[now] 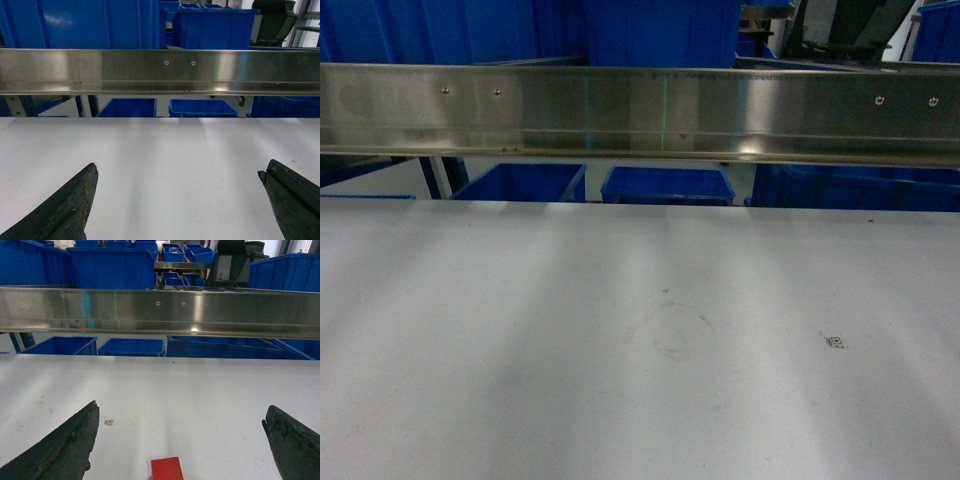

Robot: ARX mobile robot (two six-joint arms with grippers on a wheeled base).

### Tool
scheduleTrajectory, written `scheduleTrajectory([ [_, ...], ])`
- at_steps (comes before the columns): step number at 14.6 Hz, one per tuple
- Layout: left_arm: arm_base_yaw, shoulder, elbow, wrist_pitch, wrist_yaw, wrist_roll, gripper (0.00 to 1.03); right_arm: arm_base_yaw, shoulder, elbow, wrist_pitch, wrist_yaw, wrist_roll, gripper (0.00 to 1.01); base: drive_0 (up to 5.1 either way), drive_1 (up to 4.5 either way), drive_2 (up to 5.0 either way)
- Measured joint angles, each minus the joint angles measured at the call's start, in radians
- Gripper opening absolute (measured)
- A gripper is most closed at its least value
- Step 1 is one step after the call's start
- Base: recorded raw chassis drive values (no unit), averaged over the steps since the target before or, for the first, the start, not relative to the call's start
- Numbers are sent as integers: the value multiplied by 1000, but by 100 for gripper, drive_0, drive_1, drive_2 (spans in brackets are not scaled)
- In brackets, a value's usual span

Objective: Place magnetic block on left shelf second layer

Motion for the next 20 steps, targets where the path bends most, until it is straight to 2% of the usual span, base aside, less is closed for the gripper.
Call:
scheduleTrajectory([
  [15, 0, 0, 0, 0, 0, 0, 98, 0, 0, 0, 0, 0, 0, 98, 0, 0, 0],
  [16, 0, 0, 0, 0, 0, 0, 98, 59, 25, 0, -50, 40, 34, 98, 0, 0, 0],
  [17, 0, 0, 0, 0, 1, 0, 98, 143, 164, 0, 70, 78, 87, 98, 0, 0, 0],
  [18, 0, 0, 0, 0, 1, 0, 98, 162, 343, 3, 215, 68, 126, 98, 0, 0, 0],
  [19, 0, 0, 0, 0, 0, 0, 98, 125, 583, 32, 388, 64, 166, 98, 0, 0, 0],
  [20, 0, 0, 0, 0, 0, 0, 98, 89, 780, 90, 523, 59, 190, 98, 0, 0, 0],
])
